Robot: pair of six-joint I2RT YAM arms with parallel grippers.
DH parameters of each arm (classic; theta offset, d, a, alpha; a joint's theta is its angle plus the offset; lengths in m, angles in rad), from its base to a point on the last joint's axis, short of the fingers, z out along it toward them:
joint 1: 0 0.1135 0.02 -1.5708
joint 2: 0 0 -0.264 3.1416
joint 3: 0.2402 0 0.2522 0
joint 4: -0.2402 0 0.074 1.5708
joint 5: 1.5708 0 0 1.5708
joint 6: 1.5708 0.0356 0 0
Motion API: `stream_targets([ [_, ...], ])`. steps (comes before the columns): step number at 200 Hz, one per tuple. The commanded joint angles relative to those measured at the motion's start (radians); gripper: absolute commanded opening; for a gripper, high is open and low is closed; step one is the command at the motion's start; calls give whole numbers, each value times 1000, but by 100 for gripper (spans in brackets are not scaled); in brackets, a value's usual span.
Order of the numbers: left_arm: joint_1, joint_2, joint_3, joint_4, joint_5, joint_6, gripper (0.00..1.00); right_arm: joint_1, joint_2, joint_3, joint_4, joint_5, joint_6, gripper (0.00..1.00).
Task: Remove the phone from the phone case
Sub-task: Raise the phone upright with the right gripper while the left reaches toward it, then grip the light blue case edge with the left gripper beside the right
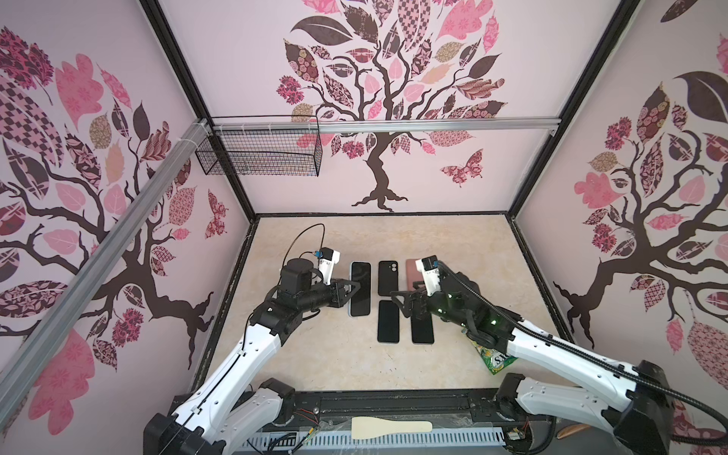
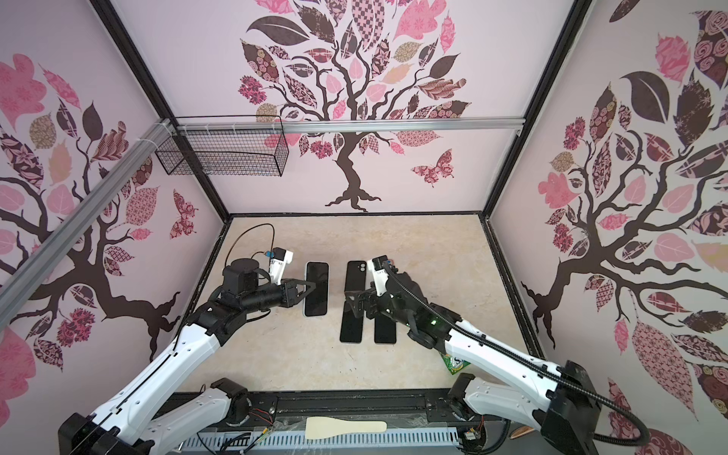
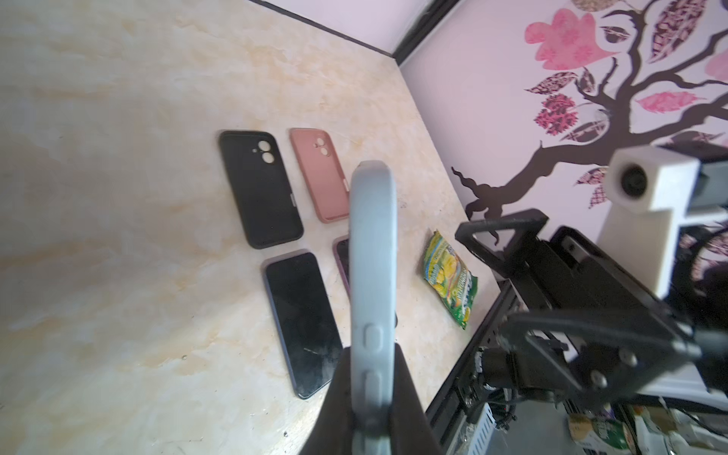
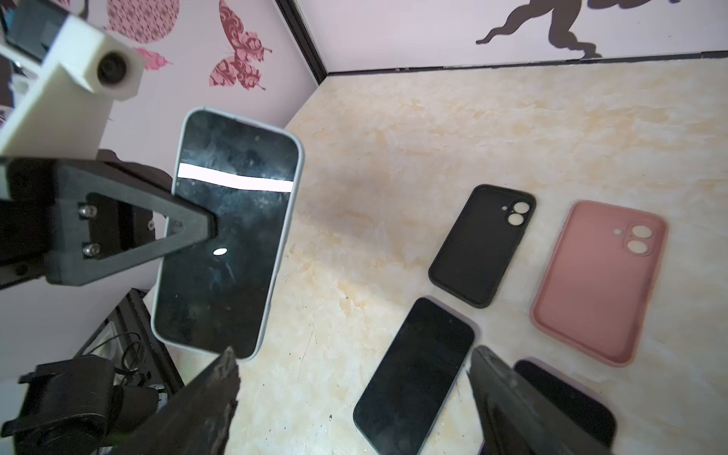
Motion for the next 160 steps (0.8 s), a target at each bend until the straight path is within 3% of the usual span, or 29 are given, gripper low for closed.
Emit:
stream_targets([
  [1, -3, 21, 46, 122, 192, 31, 0, -112, -62, 4, 32, -318, 6, 92],
  [20, -3, 38, 58, 159, 276, 33, 0, -211, -68, -16, 141, -500, 72, 99],
  [62, -7, 28, 65, 258, 401, 13, 0, -265, -33, -25, 388, -734, 164, 93],
  [114, -52, 12, 65, 333, 470, 1, 0, -261, 61, -10, 610, -866, 266, 86],
  [160, -83, 22, 72, 402, 486, -30, 0, -221, 105, 7, 650, -929, 263, 73],
])
